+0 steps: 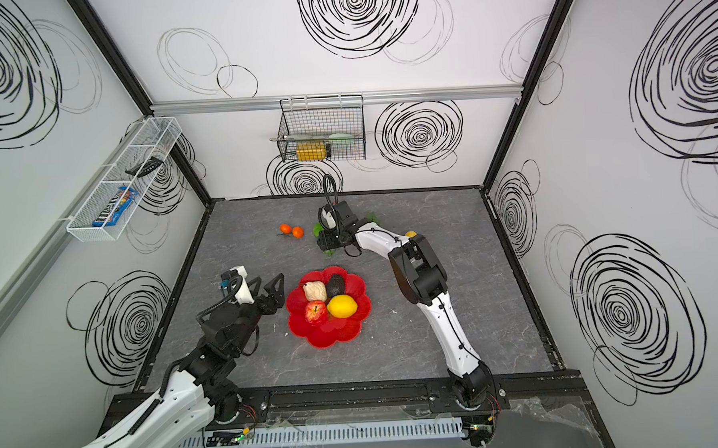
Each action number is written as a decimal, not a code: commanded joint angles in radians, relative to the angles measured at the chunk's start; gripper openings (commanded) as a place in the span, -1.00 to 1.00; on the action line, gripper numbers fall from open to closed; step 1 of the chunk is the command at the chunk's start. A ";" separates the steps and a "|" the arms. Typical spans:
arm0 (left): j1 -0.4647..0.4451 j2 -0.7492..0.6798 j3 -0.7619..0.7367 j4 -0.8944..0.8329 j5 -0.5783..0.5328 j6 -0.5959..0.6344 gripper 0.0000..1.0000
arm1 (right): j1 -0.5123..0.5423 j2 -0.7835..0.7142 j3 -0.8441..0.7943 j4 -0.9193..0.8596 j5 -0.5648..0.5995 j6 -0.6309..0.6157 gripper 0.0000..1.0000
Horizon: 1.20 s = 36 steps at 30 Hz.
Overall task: Place and organize the fake fruits in the fruit bowl
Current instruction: 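Lower the right gripper onto the dark fruit with green leaves and close, then lift the dark fruit toward the bowl with the right gripper while left approaches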
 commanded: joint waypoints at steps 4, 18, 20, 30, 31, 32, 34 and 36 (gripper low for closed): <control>0.010 0.021 -0.012 0.136 0.093 0.005 0.67 | -0.035 -0.295 -0.257 0.205 -0.046 0.182 0.14; -0.088 0.293 0.059 0.514 0.375 -0.006 0.52 | -0.139 -0.897 -0.951 0.663 -0.062 0.682 0.13; -0.165 0.342 0.093 0.556 0.334 0.039 0.51 | -0.127 -0.992 -1.064 0.731 -0.024 0.769 0.13; -0.300 0.625 0.220 0.765 0.404 0.025 0.18 | -0.004 -1.257 -1.333 0.849 0.102 1.026 0.13; -0.307 0.642 0.222 0.783 0.411 0.024 0.14 | 0.010 -1.275 -1.351 0.846 0.123 1.039 0.14; -0.314 0.654 0.224 0.791 0.413 0.027 0.10 | 0.021 -1.288 -1.365 0.844 0.138 1.050 0.13; -0.329 0.677 0.231 0.795 0.413 0.034 0.01 | 0.037 -1.309 -1.389 0.846 0.155 1.070 0.14; -0.334 0.693 0.234 0.797 0.410 0.034 -0.06 | 0.046 -1.321 -1.402 0.851 0.162 1.080 0.13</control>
